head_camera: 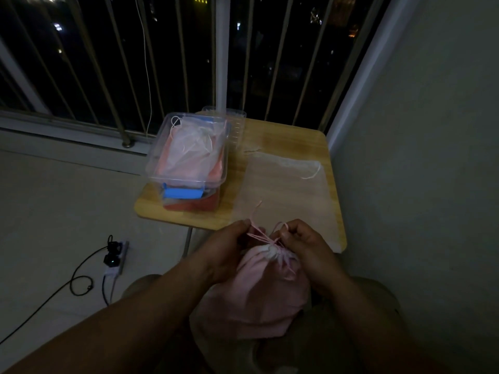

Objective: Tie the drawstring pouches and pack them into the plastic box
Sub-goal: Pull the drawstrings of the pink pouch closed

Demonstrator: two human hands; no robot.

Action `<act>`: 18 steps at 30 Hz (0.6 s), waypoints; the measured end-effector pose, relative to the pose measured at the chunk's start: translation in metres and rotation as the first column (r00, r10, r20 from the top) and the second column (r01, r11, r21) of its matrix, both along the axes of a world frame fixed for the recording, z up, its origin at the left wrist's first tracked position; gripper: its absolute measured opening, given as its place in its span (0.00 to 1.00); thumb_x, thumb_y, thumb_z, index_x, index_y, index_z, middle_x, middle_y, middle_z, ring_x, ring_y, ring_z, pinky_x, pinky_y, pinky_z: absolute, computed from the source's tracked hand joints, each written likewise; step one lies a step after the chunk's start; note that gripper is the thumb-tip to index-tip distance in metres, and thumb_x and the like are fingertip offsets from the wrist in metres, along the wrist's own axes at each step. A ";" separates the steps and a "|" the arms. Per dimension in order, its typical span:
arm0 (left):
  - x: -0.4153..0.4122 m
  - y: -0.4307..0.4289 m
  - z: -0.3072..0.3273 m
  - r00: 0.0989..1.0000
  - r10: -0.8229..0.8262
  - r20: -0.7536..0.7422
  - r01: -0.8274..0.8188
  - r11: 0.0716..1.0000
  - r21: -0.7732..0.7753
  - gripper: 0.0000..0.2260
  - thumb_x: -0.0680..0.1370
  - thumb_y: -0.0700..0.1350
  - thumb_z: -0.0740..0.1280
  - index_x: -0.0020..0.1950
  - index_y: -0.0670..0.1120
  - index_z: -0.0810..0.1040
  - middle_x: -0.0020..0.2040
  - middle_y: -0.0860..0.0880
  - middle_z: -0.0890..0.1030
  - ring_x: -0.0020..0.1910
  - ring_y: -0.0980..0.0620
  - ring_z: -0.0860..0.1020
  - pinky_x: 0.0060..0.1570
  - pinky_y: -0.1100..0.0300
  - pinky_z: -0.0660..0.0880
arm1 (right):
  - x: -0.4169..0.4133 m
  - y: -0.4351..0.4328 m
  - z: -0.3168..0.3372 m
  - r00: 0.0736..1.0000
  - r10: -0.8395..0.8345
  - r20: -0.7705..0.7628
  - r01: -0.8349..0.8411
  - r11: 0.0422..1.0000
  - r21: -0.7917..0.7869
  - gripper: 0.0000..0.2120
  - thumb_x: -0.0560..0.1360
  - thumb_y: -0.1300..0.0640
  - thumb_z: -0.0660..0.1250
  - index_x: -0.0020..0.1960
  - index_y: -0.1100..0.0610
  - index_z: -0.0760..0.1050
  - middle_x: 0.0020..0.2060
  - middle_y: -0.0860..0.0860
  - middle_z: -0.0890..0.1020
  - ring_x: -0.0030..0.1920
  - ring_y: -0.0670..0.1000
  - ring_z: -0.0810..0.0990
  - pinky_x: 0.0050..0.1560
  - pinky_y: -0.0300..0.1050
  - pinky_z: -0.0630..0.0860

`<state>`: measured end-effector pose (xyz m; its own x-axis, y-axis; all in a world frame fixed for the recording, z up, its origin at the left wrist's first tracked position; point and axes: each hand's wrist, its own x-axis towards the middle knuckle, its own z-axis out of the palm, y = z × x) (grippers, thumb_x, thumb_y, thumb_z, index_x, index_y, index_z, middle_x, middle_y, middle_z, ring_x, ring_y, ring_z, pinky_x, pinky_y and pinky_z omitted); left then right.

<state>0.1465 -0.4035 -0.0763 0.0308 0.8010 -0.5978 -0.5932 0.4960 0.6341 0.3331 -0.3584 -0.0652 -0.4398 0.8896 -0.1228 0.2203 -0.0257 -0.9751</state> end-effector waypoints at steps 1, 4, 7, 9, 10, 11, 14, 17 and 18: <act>0.001 0.000 0.002 0.996 0.045 0.082 -0.045 0.999 -0.010 0.22 0.85 0.50 0.59 0.46 0.36 0.85 0.55 0.36 0.85 0.58 0.39 0.81 0.61 0.46 0.76 | 0.000 -0.001 -0.001 0.999 -0.026 -0.029 0.025 0.999 -0.046 0.10 0.84 0.53 0.63 0.47 0.54 0.80 0.47 0.57 0.85 0.50 0.57 0.84 0.56 0.58 0.78; 0.009 -0.002 0.011 0.957 0.130 0.260 -0.134 0.991 -0.003 0.27 0.84 0.47 0.57 0.26 0.43 0.76 0.32 0.43 0.81 0.36 0.45 0.82 0.50 0.49 0.74 | -0.003 -0.003 -0.001 0.988 -0.127 -0.093 0.108 0.977 -0.185 0.13 0.85 0.54 0.62 0.46 0.56 0.81 0.45 0.59 0.86 0.47 0.59 0.84 0.53 0.57 0.78; 0.011 0.001 0.016 0.936 0.210 0.282 -0.196 0.978 -0.075 0.19 0.82 0.44 0.60 0.31 0.47 0.63 0.27 0.49 0.66 0.28 0.50 0.69 0.43 0.54 0.71 | -0.006 -0.005 -0.002 0.977 -0.191 -0.091 0.163 0.954 -0.250 0.13 0.85 0.56 0.61 0.48 0.61 0.79 0.45 0.61 0.86 0.45 0.59 0.85 0.50 0.55 0.80; 0.009 0.006 0.011 0.927 0.284 0.246 -0.264 0.958 -0.111 0.18 0.82 0.43 0.60 0.33 0.48 0.61 0.28 0.49 0.62 0.29 0.51 0.64 0.40 0.56 0.69 | -0.008 -0.005 -0.004 0.963 -0.258 -0.081 0.228 0.936 -0.269 0.13 0.85 0.56 0.61 0.47 0.61 0.78 0.43 0.60 0.86 0.43 0.58 0.85 0.46 0.52 0.80; 0.008 0.007 0.009 0.921 0.308 0.237 -0.291 0.951 -0.105 0.18 0.82 0.43 0.60 0.33 0.48 0.61 0.28 0.49 0.61 0.28 0.51 0.64 0.38 0.56 0.68 | -0.008 -0.005 -0.005 0.954 -0.289 -0.078 0.258 0.926 -0.276 0.13 0.85 0.57 0.61 0.46 0.61 0.78 0.42 0.61 0.86 0.42 0.58 0.84 0.45 0.51 0.80; 0.007 0.009 0.007 0.919 0.322 0.225 -0.309 0.946 -0.095 0.18 0.83 0.42 0.59 0.34 0.47 0.61 0.28 0.49 0.61 0.28 0.51 0.63 0.38 0.56 0.67 | -0.010 -0.005 -0.007 0.947 -0.312 -0.077 0.279 0.917 -0.284 0.13 0.85 0.57 0.62 0.45 0.61 0.78 0.42 0.62 0.85 0.42 0.59 0.83 0.46 0.52 0.79; 0.003 0.008 -0.001 0.948 0.286 0.138 -0.286 0.958 -0.020 0.16 0.83 0.42 0.58 0.35 0.47 0.62 0.28 0.49 0.61 0.28 0.51 0.63 0.36 0.56 0.66 | -0.014 -0.005 -0.011 0.928 -0.361 -0.093 0.318 0.897 -0.308 0.12 0.84 0.59 0.63 0.43 0.60 0.78 0.42 0.65 0.83 0.43 0.60 0.81 0.49 0.55 0.77; 0.000 0.005 -0.002 0.984 0.114 -0.133 -0.103 0.991 0.088 0.15 0.84 0.48 0.61 0.40 0.43 0.73 0.35 0.40 0.74 0.35 0.45 0.76 0.46 0.51 0.74 | -0.018 0.000 -0.012 0.937 -0.346 -0.057 0.322 0.913 -0.250 0.16 0.83 0.56 0.65 0.38 0.53 0.80 0.41 0.65 0.83 0.43 0.59 0.80 0.49 0.55 0.76; -0.003 0.002 0.000 0.981 0.039 -0.188 -0.015 0.992 0.128 0.14 0.84 0.52 0.63 0.48 0.42 0.77 0.43 0.38 0.80 0.43 0.43 0.81 0.55 0.48 0.77 | -0.019 0.002 -0.009 0.945 -0.325 -0.046 0.306 0.924 -0.230 0.17 0.83 0.56 0.65 0.36 0.51 0.81 0.39 0.62 0.83 0.43 0.58 0.80 0.48 0.54 0.75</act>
